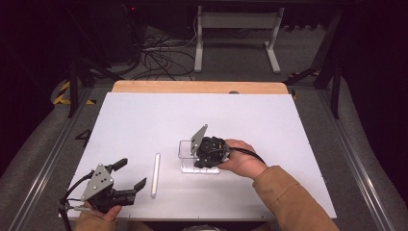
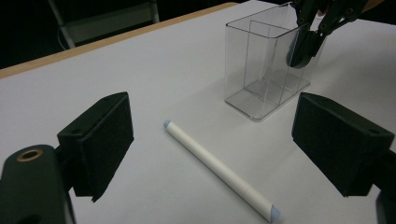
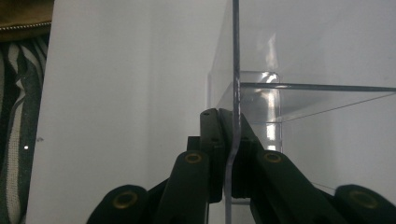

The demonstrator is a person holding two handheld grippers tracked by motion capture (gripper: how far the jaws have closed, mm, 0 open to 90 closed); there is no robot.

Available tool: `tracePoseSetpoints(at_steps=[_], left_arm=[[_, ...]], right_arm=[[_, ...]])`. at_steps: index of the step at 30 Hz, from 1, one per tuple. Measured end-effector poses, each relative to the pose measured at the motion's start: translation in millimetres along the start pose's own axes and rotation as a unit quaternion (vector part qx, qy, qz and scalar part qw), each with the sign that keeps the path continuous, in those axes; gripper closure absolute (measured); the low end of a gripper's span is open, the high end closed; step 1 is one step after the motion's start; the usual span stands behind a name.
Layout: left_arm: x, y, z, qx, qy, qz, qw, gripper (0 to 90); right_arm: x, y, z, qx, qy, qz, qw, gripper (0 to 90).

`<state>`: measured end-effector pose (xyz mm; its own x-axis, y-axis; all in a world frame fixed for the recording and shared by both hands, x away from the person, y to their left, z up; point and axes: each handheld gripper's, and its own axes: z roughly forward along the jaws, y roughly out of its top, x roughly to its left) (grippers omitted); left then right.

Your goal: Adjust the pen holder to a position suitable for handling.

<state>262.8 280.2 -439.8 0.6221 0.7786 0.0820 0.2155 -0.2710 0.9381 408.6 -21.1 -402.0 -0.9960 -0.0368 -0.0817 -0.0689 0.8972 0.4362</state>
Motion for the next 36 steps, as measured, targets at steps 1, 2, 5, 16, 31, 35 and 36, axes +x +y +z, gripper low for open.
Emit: tracePoseSetpoints(at_steps=[1,2,5,16,31,35,36], left_arm=[[0.0,0.0,0.0,0.0,0.0,0.0,1.0,13.6],[-0.2,-0.1,-0.1,0.0,0.0,-0.002,1.0,13.6],[-0.4,0.0,0.1,0.0,0.0,-0.001,1.0,13.6],[-0.1,0.4,1.2,0.001,-0.001,0.001,1.0,13.6],[0.8,3.1,4.2,0.002,-0.007,-0.005,1.0,13.2],[0.4,3.8,7.0,0.006,-0.01,-0.005,0.9999,11.6],[0.6,4.0,7.6,0.007,-0.011,-0.005,0.9999,11.3]], right_arm=[[0.2,-0.1,0.0,0.0,0.0,0.0,1.0,87.6],[0.5,-0.3,0.2,0.0,0.0,0.0,1.0,87.6],[2.9,-0.3,0.8,0.003,-0.001,-0.013,0.9999,87.3],[1.6,-2.7,-5.2,-0.019,0.001,-0.008,0.9998,72.4],[7.0,-9.1,-49.0,-0.145,-0.062,0.042,0.9867,34.5],[8.7,-12.7,-53.2,-0.166,-0.068,0.047,0.9827,29.6],[9.2,-13.9,-54.4,-0.171,-0.07,0.049,0.9815,28.4]])
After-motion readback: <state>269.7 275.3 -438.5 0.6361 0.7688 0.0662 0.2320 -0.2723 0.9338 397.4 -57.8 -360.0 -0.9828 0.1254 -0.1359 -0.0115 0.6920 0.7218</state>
